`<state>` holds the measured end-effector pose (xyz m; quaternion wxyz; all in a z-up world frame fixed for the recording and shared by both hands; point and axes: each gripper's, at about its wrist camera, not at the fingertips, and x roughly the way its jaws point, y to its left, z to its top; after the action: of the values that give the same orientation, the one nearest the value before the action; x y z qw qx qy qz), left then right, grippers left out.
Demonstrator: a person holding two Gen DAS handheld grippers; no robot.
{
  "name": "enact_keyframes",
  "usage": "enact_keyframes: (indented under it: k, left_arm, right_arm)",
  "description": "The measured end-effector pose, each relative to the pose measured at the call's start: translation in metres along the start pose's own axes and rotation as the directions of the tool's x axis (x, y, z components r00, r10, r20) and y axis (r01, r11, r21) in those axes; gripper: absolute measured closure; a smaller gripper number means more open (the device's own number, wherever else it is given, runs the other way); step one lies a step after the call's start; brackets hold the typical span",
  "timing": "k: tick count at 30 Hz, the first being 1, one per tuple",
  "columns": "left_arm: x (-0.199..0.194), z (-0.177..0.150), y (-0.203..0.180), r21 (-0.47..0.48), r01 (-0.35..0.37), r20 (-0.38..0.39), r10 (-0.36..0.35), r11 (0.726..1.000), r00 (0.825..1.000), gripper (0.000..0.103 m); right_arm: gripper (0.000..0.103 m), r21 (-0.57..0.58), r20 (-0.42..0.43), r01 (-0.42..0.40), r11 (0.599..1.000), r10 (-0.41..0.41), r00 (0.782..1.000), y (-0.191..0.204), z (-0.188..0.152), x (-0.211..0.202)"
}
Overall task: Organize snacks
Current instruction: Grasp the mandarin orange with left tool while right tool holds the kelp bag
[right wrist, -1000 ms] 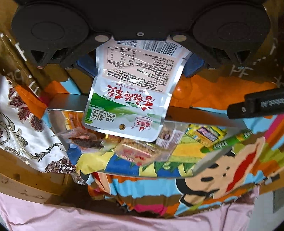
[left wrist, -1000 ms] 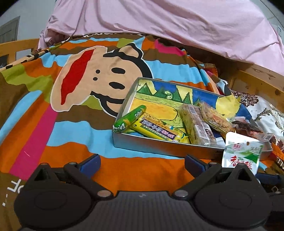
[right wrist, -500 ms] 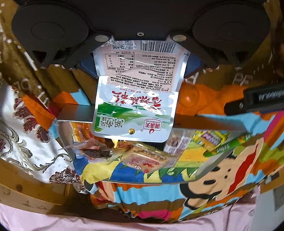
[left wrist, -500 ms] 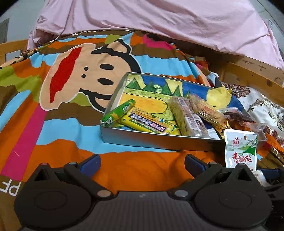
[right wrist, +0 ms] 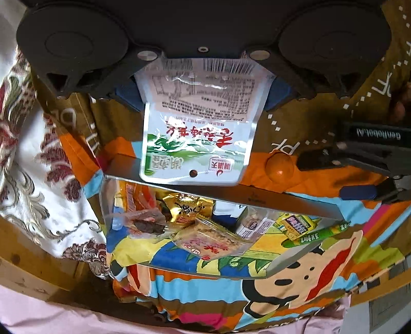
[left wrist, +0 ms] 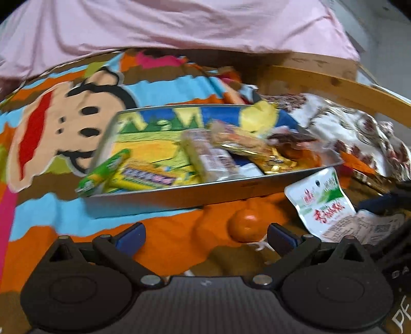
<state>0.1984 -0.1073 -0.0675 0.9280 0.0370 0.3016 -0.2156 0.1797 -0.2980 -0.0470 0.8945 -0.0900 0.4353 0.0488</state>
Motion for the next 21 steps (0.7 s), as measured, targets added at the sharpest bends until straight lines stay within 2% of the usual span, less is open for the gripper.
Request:
enact_keyframes:
  k: [2, 8, 11, 19, 21]
  left_arm:
    - [0.006, 0.003, -0.006, 0.024, 0.025, 0.002, -0.025, 0.999, 1.0, 0.001]
    - [0.016, 0.004, -0.019, 0.084, 0.06, 0.005, -0.06, 0.995, 0.998, 0.003]
    - [0.019, 0.002, -0.018, 0.096, 0.089, -0.004, -0.089, 0.991, 0.996, 0.011]
    - [0.024, 0.003, -0.019, 0.118, 0.139, -0.016, -0.138, 0.983, 0.99, 0.042]
    - [0.024, 0.002, -0.021, 0.135, 0.145, -0.021, -0.144, 0.98, 0.989, 0.045]
  right_arm:
    - [0.001, -0.032, -0.002, 0.009, 0.999, -0.009, 1.0, 0.003, -0.001, 0.002]
    - [0.001, 0.031, -0.014, -0.009, 0.999, 0.01, 1.0, -0.004, -0.003, 0.007]
    - [0.001, 0.044, -0.014, -0.002, 0.999, 0.003, 1.0, -0.004, -0.005, 0.005]
    - [0.001, 0.095, -0.014, 0.009, 0.995, -0.007, 1.0, -0.005, -0.01, 0.0]
    - [0.001, 0.108, 0.0, 0.013, 0.994, -0.013, 1.0, -0.004, -0.01, 0.002]
